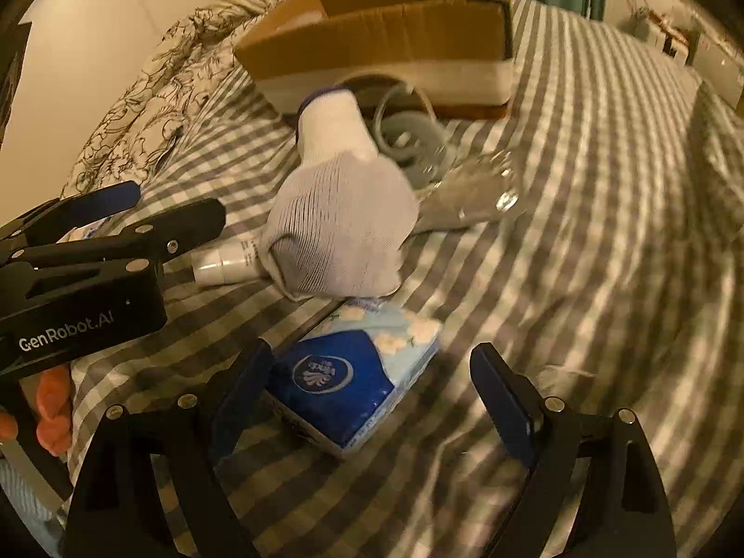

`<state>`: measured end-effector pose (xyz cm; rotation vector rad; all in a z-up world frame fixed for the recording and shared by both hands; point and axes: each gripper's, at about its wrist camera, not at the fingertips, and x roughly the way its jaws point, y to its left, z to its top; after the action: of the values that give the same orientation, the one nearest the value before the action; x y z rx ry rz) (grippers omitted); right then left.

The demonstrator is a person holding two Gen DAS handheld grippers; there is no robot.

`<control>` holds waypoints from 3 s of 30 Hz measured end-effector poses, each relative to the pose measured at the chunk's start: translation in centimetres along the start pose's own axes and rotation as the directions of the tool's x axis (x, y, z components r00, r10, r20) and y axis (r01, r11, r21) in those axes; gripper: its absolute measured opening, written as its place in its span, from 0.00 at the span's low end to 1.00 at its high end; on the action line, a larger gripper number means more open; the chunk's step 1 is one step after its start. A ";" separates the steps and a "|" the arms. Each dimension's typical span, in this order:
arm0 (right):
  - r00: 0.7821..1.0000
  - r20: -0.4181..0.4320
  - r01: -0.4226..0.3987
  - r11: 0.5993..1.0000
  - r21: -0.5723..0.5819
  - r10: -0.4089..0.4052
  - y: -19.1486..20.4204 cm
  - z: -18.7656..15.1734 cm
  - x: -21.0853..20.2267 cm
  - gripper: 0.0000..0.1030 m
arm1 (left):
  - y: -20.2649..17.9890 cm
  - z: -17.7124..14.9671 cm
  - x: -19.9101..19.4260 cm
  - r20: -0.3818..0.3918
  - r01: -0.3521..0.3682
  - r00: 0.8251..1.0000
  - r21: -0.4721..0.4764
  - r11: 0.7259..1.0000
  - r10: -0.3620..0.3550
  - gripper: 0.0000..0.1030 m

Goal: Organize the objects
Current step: 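Grasp the white lotion tube with the left tool while the right tool grasps the tissue pack, then place the lotion tube in the box with the left tool while the right tool drops the tissue pack in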

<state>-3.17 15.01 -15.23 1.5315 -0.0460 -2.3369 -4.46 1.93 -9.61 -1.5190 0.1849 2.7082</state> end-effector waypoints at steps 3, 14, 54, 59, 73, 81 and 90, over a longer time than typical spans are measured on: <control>0.998 -0.010 -0.059 0.998 0.020 0.059 -0.5 -0.1 0.2 0.64 | 0.2 0.1 0.6 -0.039 0.041 0.998 -0.008 0.999 -0.041 0.90; 0.999 0.054 -0.010 0.994 0.112 0.004 -4.2 -0.4 -2.4 0.34 | -2.7 0.2 2.9 -0.152 0.049 0.988 0.123 0.991 -0.030 0.70; 0.899 0.423 0.128 0.992 -0.005 -0.114 -0.8 9.0 -17.0 0.26 | 1.5 9.5 -11.8 0.233 0.218 0.948 0.030 0.976 -0.219 0.22; 0.878 0.466 0.149 0.988 -0.047 -0.110 0.4 13.4 -18.5 0.26 | 3.3 12.4 -10.7 0.247 0.218 0.945 0.003 0.976 -0.212 0.22; 0.901 0.433 0.104 0.986 -0.129 -0.038 0.6 23.3 -10.2 0.26 | 5.1 17.4 -1.5 0.179 0.159 0.973 -0.060 0.985 -0.147 0.22; 0.906 0.422 0.045 0.996 -0.074 -0.010 -3.2 23.6 -6.9 0.36 | 2.8 19.0 1.9 0.142 0.152 0.979 -0.034 0.988 -0.145 0.25; 0.884 0.456 0.115 0.993 -0.008 -0.099 -4.8 20.8 -11.4 0.59 | 3.3 17.0 -0.6 0.138 0.120 0.984 -0.076 0.990 -0.109 0.74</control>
<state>-18.98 19.69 2.50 0.9575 -0.0345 -2.7215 -18.87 0.65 0.02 -1.3152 -0.0207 2.7450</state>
